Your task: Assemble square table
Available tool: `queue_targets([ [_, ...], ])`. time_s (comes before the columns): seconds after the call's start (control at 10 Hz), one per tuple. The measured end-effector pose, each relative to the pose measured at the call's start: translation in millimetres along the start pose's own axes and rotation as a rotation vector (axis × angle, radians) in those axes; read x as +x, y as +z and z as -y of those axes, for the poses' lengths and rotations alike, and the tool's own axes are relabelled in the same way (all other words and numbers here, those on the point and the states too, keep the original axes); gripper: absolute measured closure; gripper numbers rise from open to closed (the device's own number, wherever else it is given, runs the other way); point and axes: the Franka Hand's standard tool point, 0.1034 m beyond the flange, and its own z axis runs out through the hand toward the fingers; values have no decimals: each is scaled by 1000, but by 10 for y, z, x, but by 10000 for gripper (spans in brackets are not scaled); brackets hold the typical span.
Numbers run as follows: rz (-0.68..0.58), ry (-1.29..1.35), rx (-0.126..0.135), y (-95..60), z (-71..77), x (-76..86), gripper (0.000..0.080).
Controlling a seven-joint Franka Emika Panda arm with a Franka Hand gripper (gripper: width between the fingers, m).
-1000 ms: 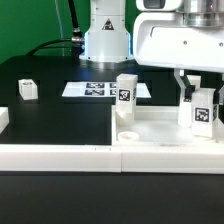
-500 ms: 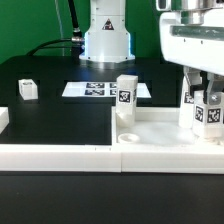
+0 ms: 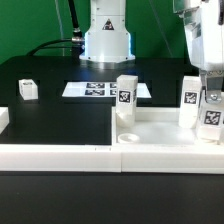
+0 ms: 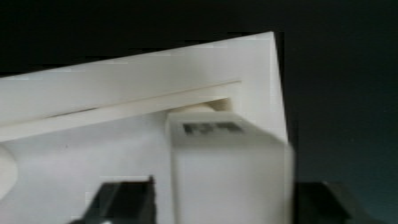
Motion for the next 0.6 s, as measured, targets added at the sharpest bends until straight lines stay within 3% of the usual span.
queue_targets([
  [0.1, 0, 0, 0, 0, 0, 0, 318],
  [0.2, 0, 0, 0, 0, 0, 0, 188],
  [0.6, 0, 0, 0, 0, 0, 0, 152],
])
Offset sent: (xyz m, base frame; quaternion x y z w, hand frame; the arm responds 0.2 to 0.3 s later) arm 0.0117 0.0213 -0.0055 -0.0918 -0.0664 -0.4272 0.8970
